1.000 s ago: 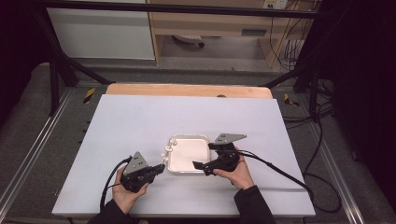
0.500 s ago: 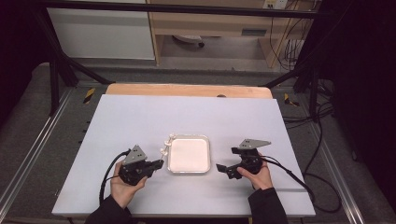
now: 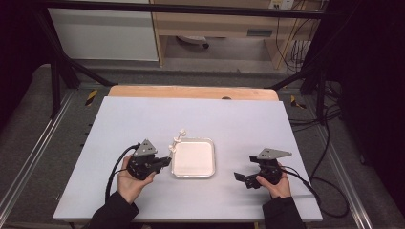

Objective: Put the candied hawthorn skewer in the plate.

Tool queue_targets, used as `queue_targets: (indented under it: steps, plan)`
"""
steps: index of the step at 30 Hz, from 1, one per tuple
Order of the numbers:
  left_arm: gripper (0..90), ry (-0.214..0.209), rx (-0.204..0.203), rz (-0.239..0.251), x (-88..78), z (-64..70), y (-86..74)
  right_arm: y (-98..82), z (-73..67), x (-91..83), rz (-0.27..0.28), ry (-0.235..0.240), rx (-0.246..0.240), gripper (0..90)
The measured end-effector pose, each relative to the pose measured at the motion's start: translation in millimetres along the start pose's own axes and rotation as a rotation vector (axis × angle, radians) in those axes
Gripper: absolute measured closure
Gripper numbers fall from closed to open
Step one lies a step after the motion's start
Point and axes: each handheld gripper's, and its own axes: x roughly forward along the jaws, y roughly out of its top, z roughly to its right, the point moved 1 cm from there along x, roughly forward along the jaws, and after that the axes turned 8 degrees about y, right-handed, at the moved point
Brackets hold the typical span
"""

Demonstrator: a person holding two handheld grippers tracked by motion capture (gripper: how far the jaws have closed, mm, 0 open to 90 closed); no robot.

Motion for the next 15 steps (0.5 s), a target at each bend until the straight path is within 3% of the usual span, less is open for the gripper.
queue_targets:
  steps: [9, 15]
  plan:
    - [88.6, -0.015, -0.012, -0.050, 18.8, 5.0, 11.7, -8.2, 4.1, -7.5, 0.001, -0.020, 0.007, 0.6]
    - [88.6, -0.002, -0.013, -0.090, 34.6, 11.4, 19.3, -12.7, 6.9, -11.2, -0.010, -0.037, 0.010, 0.7]
